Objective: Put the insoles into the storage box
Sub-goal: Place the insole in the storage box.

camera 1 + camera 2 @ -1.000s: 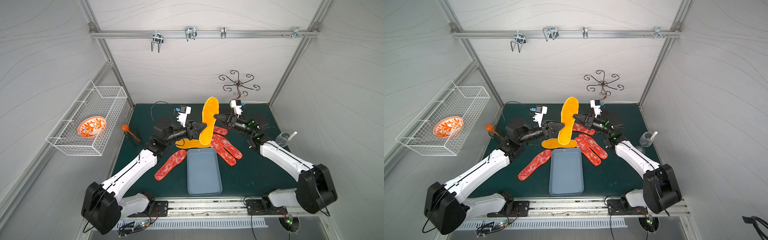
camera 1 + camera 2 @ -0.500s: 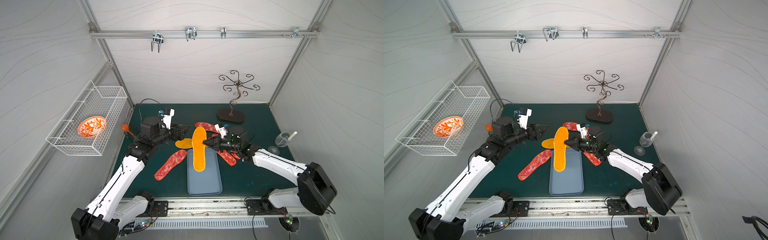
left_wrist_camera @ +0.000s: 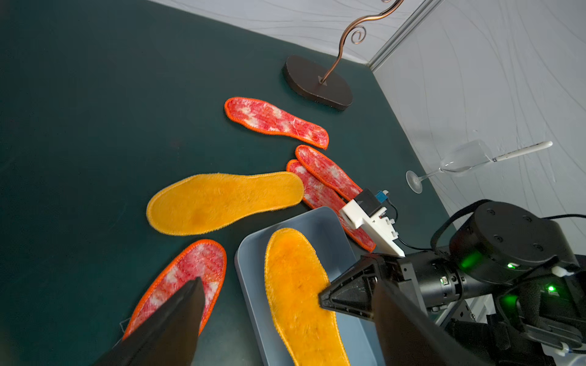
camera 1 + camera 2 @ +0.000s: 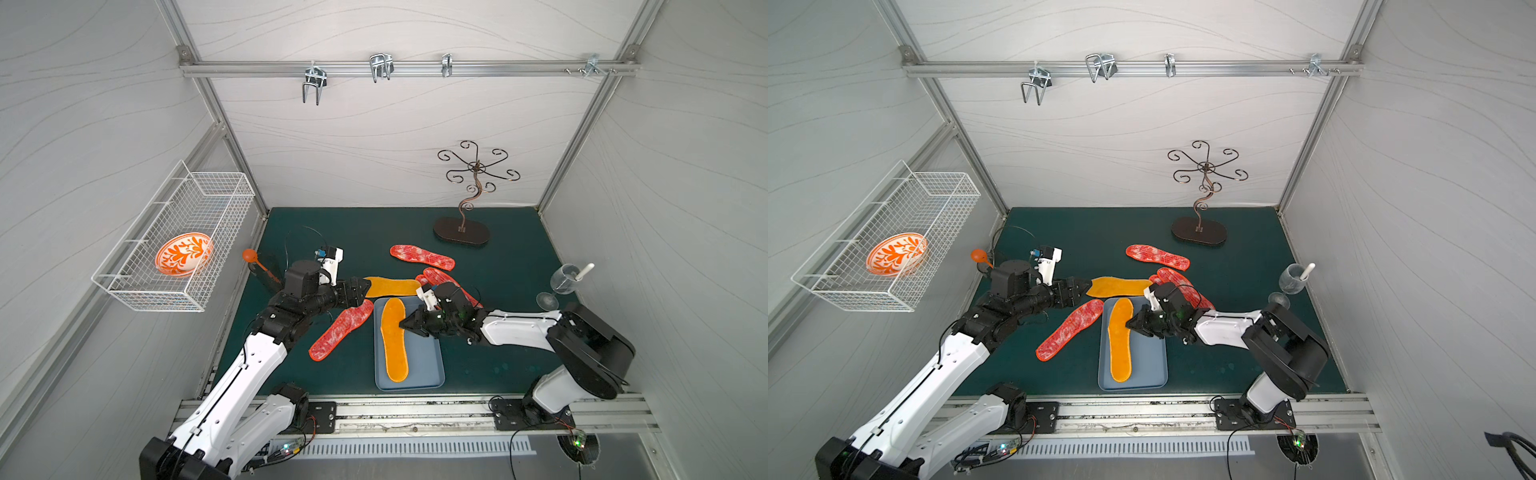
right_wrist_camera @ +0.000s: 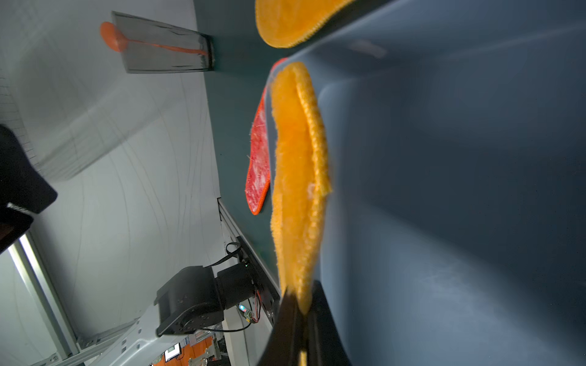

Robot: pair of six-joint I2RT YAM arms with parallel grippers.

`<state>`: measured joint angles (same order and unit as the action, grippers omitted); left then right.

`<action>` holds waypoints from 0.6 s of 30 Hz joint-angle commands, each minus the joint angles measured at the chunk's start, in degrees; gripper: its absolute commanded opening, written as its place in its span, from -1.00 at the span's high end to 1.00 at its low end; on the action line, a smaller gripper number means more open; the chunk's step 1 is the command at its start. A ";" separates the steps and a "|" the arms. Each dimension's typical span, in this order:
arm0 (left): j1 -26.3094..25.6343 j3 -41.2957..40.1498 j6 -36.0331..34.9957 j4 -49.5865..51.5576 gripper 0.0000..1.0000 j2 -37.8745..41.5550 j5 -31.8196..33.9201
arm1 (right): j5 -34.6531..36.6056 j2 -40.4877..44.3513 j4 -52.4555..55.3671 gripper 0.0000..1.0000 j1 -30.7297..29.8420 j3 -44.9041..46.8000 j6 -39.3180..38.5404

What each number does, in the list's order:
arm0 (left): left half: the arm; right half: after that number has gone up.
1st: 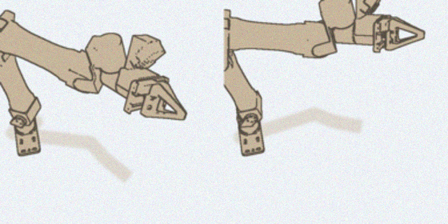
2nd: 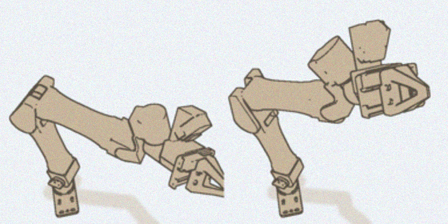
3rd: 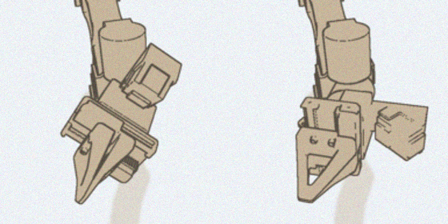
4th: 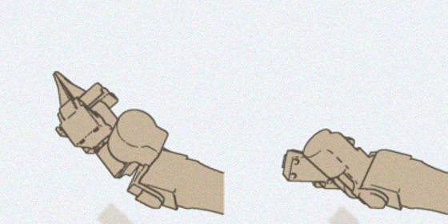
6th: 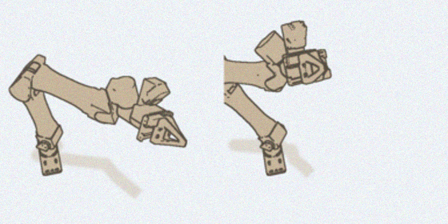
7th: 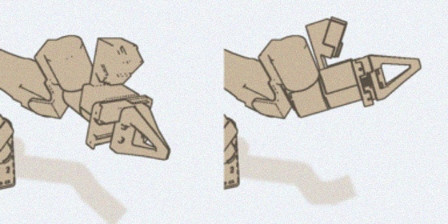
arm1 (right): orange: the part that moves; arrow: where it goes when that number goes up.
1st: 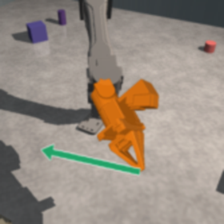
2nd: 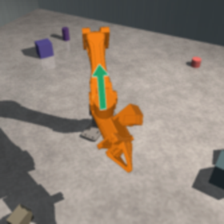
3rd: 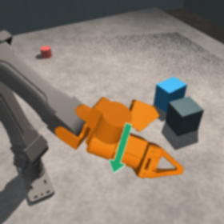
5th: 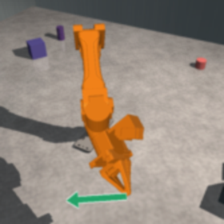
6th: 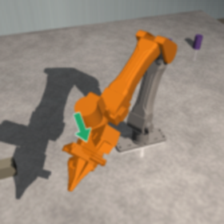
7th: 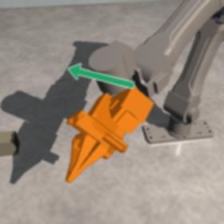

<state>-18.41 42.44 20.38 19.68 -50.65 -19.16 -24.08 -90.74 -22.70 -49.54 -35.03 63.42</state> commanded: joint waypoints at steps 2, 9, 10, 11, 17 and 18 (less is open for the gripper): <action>0.13 -0.82 2.38 -1.50 -0.77 1.99 1.92 | 2.45 -3.86 -7.36 0.97 -0.85 1.69 3.08; 0.13 -1.04 2.21 -0.02 -0.77 2.06 1.76 | 2.90 -9.91 -11.58 0.96 -1.83 0.13 4.64; 0.13 -1.04 2.12 0.04 -0.77 1.89 1.59 | 3.00 -10.19 -11.53 0.96 -1.88 -0.03 4.59; 0.13 -1.04 2.03 0.01 -0.77 1.71 1.57 | 3.11 -10.47 -11.29 0.95 -1.88 -0.12 4.51; 0.13 -1.47 2.03 -0.52 -0.77 1.15 1.40 | 4.14 -9.17 -6.08 0.87 -1.87 -0.24 3.16; 0.13 -1.64 2.13 -0.70 -0.77 1.14 1.32 | 4.41 -8.79 -4.69 0.83 -1.92 -0.76 2.67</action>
<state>-18.41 40.88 22.57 20.58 -49.41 -17.87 -21.21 -100.68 -31.29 -50.98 -34.54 67.42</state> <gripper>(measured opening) 0.885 0.080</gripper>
